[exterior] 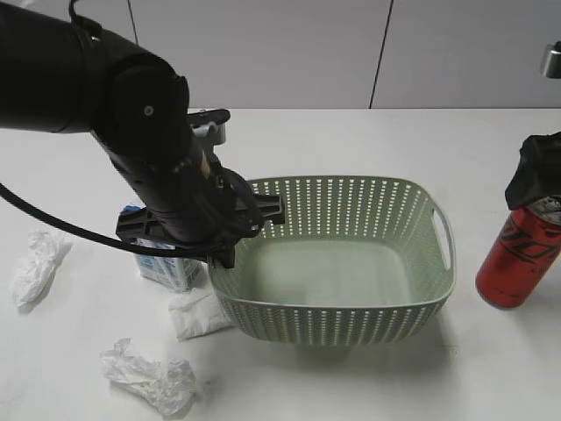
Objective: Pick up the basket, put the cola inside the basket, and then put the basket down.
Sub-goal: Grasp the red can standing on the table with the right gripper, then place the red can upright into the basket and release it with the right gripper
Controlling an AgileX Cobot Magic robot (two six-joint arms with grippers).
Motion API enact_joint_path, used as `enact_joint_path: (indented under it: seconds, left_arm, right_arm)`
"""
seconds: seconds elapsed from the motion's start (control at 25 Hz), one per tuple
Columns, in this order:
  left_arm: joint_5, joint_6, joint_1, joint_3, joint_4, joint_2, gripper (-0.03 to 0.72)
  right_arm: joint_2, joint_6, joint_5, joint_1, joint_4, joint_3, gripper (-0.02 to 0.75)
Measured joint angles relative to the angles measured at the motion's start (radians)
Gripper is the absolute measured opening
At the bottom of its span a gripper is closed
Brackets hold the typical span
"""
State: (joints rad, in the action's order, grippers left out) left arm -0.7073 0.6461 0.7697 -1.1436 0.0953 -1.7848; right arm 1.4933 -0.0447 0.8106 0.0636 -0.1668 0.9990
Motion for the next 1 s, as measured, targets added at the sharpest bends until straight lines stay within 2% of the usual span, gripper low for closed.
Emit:
enact_joint_path:
  seconds: [0.36, 0.56, 1.0]
  left_arm:
    - [0.001, 0.0, 0.0, 0.0, -0.004, 0.0, 0.005]
    - [0.001, 0.0, 0.0, 0.0, -0.004, 0.0, 0.005]
    - [0.001, 0.0, 0.0, 0.0, -0.005, 0.0, 0.006]
  right_arm:
    - [0.112, 0.0, 0.005, 0.0, -0.011, 0.0, 0.638]
    - [0.115, 0.0, 0.006, 0.0, -0.012, 0.0, 0.492]
    - [-0.034, -0.003, 0.113, 0.0, -0.011, 0.053, 0.492]
